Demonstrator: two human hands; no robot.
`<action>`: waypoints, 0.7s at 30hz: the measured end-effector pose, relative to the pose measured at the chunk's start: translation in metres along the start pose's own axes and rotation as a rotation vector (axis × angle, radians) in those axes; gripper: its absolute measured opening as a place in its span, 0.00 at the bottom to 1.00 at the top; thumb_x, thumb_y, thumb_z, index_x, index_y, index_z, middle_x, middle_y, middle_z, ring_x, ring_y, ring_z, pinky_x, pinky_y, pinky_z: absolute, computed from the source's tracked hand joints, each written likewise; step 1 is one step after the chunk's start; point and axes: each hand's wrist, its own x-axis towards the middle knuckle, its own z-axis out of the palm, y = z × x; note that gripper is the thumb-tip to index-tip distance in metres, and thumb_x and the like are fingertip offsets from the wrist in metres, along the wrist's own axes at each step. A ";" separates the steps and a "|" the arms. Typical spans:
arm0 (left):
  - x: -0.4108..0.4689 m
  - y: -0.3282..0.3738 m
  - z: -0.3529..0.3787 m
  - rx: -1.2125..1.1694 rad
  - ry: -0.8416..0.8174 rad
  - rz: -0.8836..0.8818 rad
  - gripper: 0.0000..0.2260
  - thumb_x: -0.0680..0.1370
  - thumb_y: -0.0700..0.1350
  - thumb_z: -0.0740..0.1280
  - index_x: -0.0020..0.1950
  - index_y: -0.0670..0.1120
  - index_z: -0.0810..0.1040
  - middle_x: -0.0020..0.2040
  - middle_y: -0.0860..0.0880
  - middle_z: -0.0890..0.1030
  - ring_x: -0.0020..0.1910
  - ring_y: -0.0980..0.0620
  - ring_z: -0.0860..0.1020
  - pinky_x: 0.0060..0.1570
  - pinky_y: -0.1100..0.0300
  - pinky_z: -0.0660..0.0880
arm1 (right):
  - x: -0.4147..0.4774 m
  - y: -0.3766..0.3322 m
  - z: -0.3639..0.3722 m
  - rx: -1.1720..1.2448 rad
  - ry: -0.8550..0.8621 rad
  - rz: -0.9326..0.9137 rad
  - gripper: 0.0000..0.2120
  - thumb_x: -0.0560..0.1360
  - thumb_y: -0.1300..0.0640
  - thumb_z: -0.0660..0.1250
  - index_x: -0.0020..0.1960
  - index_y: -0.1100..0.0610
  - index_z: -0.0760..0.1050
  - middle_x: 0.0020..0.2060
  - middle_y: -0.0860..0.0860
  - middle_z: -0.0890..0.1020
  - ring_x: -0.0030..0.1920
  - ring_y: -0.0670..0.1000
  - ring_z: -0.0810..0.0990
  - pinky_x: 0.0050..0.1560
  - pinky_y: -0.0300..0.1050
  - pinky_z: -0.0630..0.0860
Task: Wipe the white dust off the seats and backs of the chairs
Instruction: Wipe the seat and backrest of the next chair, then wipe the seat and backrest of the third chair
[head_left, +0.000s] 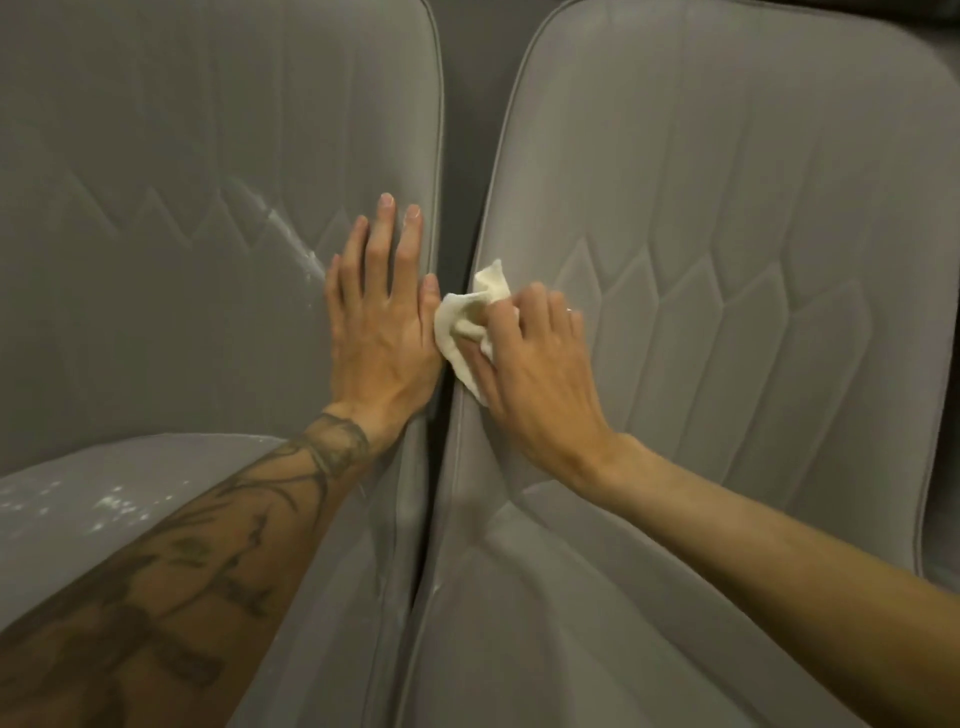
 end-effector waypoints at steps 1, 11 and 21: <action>0.000 0.000 -0.001 0.003 -0.006 0.002 0.26 0.86 0.48 0.54 0.85 0.48 0.55 0.85 0.47 0.56 0.83 0.44 0.56 0.78 0.39 0.58 | -0.006 -0.006 0.001 0.012 -0.022 -0.019 0.11 0.82 0.49 0.60 0.54 0.58 0.71 0.46 0.56 0.71 0.43 0.56 0.67 0.43 0.51 0.63; 0.001 0.009 -0.034 -0.018 -0.224 -0.007 0.27 0.86 0.48 0.54 0.85 0.46 0.54 0.85 0.44 0.53 0.83 0.40 0.53 0.80 0.40 0.55 | -0.118 -0.068 -0.042 0.441 -0.656 -0.167 0.12 0.83 0.46 0.54 0.51 0.54 0.68 0.49 0.53 0.72 0.45 0.55 0.69 0.45 0.54 0.68; -0.106 0.008 -0.110 0.100 -0.535 -0.069 0.19 0.86 0.47 0.59 0.78 0.45 0.68 0.80 0.43 0.65 0.77 0.41 0.67 0.74 0.44 0.65 | -0.134 -0.063 -0.048 0.274 -0.561 0.006 0.17 0.82 0.50 0.58 0.63 0.58 0.76 0.51 0.57 0.78 0.48 0.60 0.77 0.50 0.57 0.74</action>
